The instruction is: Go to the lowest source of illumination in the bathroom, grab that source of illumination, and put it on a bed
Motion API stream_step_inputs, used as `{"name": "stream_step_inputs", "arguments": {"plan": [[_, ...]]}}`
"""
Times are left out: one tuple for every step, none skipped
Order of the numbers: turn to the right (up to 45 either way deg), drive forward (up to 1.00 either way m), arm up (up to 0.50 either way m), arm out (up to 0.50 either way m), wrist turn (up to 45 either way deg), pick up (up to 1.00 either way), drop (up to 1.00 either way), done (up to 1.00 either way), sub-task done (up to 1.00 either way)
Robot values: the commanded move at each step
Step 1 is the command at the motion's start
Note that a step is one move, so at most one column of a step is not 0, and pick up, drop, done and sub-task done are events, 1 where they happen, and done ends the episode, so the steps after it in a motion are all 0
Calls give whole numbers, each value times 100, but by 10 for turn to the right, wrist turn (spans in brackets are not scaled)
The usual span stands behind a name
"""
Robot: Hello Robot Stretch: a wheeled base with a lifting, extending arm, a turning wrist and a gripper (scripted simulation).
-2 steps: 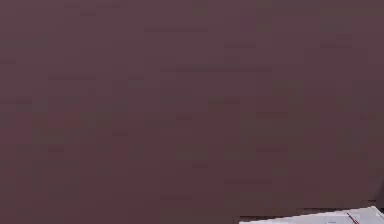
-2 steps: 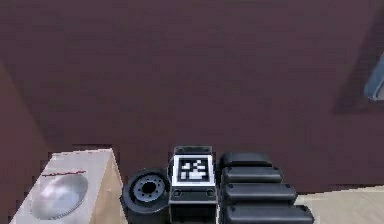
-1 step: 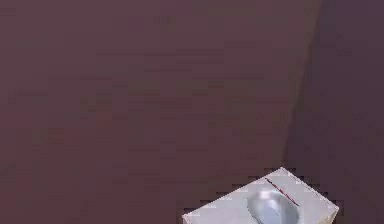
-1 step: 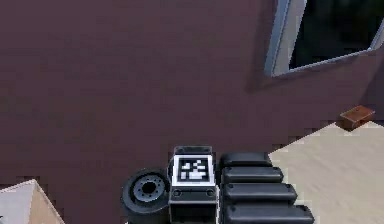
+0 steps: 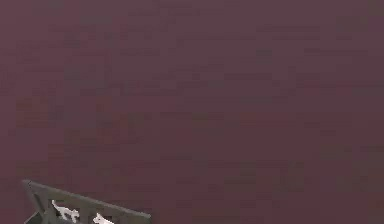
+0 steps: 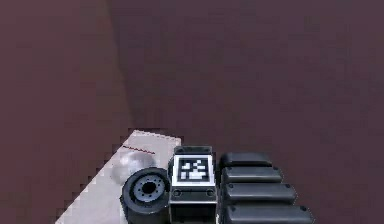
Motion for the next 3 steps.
{"name": "stream_step_inputs", "arguments": {"plan": [[-450,0,0,0,0,0,0,0,0],[-450,0,0,0,0,0,0,0,0],[-420,0,0,0,0,0,0,0,0]]}}
